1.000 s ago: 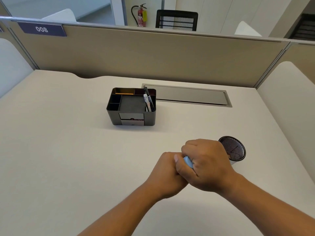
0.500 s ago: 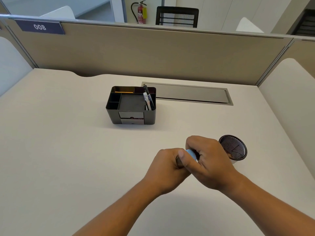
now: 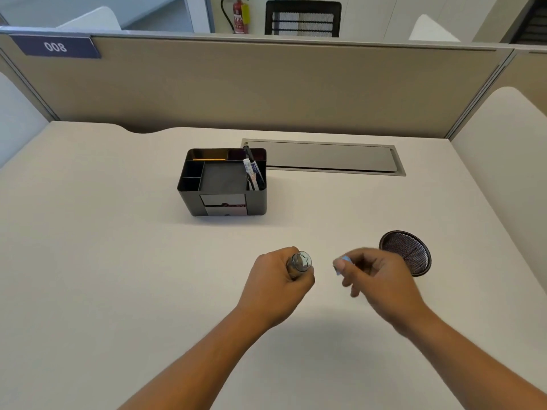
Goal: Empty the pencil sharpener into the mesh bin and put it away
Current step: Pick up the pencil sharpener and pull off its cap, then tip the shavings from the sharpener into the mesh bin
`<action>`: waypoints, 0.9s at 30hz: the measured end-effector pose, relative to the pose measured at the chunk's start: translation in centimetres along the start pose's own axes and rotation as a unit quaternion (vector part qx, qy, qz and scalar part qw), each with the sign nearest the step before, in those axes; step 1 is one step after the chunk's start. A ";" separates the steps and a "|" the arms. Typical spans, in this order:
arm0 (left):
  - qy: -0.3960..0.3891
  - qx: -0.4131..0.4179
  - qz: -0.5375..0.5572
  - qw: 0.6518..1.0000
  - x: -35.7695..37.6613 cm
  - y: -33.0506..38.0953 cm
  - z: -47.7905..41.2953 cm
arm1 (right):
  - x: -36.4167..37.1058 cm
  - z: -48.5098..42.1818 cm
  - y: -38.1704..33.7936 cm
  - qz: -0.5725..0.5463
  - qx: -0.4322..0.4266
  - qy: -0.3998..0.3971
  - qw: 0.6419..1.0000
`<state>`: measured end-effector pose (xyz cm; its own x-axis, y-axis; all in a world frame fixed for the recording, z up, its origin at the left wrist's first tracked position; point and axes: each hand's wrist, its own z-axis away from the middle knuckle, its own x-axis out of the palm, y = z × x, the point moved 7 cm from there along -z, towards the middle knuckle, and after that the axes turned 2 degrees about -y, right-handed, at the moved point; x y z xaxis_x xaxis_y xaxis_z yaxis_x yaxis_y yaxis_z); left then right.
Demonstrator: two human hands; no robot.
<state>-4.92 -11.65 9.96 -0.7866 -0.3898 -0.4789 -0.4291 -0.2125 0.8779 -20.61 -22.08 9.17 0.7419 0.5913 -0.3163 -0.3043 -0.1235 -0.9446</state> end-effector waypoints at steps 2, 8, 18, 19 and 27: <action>0.001 0.008 0.008 1.000 0.1 0.1 -0.1 | 0.4 0.4 4.5 0.038 0.058 -0.004 0.998; -0.053 0.035 0.062 0.996 1.2 0.5 -0.1 | 0.6 1.6 12.5 -0.016 0.184 -0.039 0.982; -0.105 0.063 0.042 0.992 5.0 1.8 -3.6 | 0.7 1.0 13.4 -0.055 0.175 -0.063 0.981; -0.114 0.070 0.021 0.991 5.8 2.2 -4.2 | 0.6 1.0 13.4 -0.053 0.173 -0.064 0.981; -0.202 0.142 -0.149 0.957 12.1 7.0 -8.2 | 0.5 1.2 13.1 -0.040 0.145 -0.080 0.985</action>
<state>-13.79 -25.18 10.34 -0.6937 0.0414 -0.7190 -0.7192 0.0150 0.6947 -24.92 -22.47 -3.21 0.6738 0.7105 -0.2028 -0.4239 0.1468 -0.8937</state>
